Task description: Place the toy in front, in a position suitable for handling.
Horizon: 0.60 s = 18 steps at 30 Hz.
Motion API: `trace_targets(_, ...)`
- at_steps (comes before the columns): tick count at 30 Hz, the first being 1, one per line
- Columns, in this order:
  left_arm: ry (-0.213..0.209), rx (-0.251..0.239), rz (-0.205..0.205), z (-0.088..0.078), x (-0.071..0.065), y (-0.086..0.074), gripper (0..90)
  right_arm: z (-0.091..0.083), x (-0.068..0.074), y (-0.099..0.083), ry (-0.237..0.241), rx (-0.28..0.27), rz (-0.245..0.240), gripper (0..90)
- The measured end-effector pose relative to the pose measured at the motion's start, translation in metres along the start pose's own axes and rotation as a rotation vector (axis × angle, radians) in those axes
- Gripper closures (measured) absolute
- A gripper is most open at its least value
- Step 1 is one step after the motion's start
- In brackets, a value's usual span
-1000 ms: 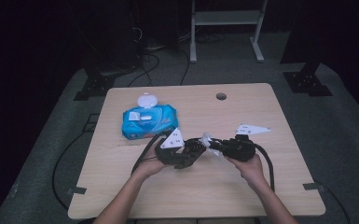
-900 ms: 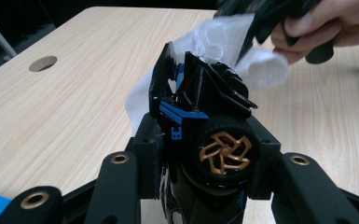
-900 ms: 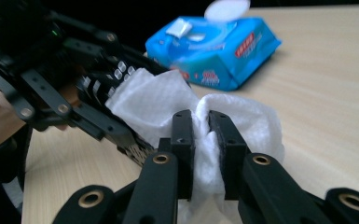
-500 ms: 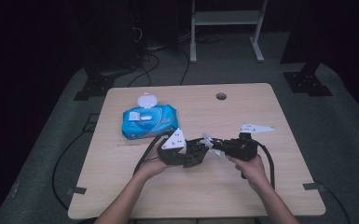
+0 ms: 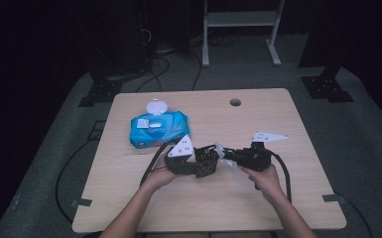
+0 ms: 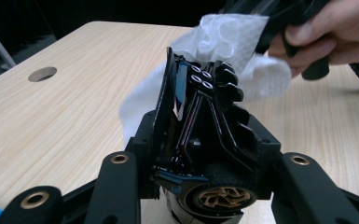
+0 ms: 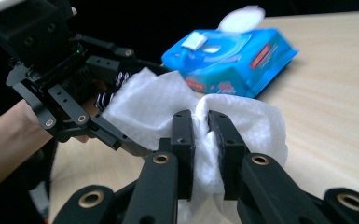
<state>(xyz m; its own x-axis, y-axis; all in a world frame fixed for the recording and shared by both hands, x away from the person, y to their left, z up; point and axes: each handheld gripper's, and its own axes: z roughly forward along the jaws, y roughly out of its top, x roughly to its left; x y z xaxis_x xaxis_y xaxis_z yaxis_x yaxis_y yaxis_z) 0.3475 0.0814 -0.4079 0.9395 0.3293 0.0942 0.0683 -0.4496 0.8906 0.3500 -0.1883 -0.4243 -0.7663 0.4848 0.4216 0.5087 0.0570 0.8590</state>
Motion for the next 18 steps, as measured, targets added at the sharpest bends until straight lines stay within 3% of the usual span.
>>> trace_targets(9, -0.018, -0.018, -0.004, 0.006, -0.003, 0.001, 56.7, -0.008, 0.007, 0.007, 0.023, -0.036, -0.012, 80.6)
trace_targets(14, -0.018, -0.003, -0.007, 0.007, -0.004, -0.003, 57.3, -0.005, 0.015, 0.010, 0.028, -0.026, -0.051, 80.6)
trace_targets(18, -0.019, -0.009, -0.034, 0.006, -0.002, -0.009, 57.4, 0.001, 0.017, 0.010, 0.012, -0.007, -0.076, 80.6)
